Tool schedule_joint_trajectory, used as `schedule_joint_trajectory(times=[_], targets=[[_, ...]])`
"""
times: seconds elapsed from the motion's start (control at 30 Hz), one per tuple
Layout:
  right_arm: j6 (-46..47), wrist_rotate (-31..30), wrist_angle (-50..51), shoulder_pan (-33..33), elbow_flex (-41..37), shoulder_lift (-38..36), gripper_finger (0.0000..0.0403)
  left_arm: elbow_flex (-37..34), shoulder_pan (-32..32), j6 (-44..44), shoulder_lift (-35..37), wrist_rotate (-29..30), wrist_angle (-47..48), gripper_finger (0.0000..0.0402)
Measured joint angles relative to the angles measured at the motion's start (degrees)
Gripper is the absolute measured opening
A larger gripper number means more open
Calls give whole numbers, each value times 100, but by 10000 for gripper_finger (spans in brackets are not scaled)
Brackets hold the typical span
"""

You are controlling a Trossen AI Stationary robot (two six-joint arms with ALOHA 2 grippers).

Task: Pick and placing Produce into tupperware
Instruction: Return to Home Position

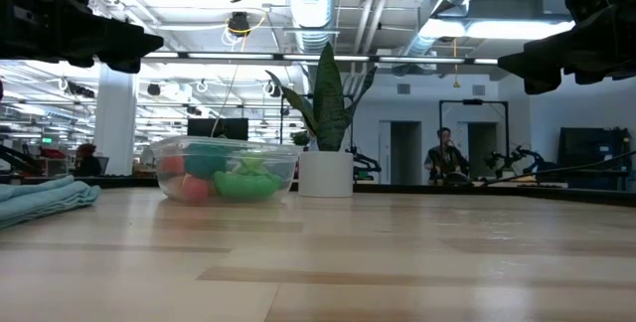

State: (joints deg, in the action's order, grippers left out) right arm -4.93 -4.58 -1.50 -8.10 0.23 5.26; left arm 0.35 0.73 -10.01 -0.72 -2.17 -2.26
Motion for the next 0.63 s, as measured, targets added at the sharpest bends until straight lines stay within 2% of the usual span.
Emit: schedule_joint_trajectory(times=[0.63], targets=[[-1, 2, 0, 0, 2, -1, 224, 0, -2, 36, -1, 0, 1, 178]])
